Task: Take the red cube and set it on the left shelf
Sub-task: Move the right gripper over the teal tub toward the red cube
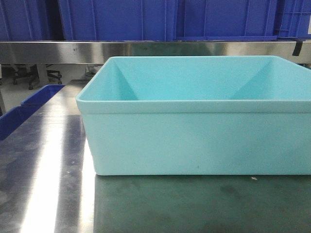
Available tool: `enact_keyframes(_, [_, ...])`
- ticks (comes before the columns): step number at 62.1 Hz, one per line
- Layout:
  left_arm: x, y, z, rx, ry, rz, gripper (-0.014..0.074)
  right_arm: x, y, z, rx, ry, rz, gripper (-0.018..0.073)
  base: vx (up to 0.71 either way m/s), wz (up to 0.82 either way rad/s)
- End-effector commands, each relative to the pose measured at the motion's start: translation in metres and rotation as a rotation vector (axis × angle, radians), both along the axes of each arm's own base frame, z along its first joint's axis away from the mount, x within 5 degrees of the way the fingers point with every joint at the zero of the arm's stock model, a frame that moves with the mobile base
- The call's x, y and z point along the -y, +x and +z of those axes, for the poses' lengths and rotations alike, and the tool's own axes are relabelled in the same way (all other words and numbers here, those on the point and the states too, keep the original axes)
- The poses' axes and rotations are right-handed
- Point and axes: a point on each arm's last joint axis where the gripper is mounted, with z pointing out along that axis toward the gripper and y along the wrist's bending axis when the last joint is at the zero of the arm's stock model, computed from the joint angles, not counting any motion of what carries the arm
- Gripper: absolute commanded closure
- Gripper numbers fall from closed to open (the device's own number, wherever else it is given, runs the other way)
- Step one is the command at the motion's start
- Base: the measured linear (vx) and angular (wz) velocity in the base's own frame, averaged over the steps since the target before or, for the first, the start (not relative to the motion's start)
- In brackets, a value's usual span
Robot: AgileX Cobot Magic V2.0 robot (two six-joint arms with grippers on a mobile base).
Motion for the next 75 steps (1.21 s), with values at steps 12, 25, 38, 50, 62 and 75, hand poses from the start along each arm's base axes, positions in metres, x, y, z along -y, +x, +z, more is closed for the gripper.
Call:
enact_keyframes(12, [0.0,0.0,0.0,0.069,-0.013,0.003,0.0506,0.0,-0.004,0.017,0.124,-0.017,-0.01,0.0513,0.0,0.0])
enact_keyframes(25, [0.0,0.0,0.0,0.069,-0.013,0.003,0.0506,0.0,-0.004,0.017,0.124,-0.017,-0.01,0.0513,0.0,0.0])
enact_keyframes(38, [0.0,0.0,0.0,0.069,-0.013,0.003,0.0506,0.001,-0.004,0.018,0.136,-0.017,-0.011,0.0513,0.0,0.0])
enact_keyframes(50, [0.0,0.0,0.0,0.069,-0.013,0.003,0.0506,0.001,-0.004,0.019,0.15,-0.017,-0.012,0.0513,0.0,0.0])
enact_keyframes(62, [0.0,0.0,0.0,0.069,-0.013,0.003,0.0506,0.001,-0.005,0.024,0.209,-0.019,-0.015,0.0513,0.0,0.0])
enact_keyframes(75, [0.0,0.0,0.0,0.069,-0.013,0.003,0.0506,0.0,-0.017,0.07,0.288,-0.043,-0.014,0.0511,0.0,0.0])
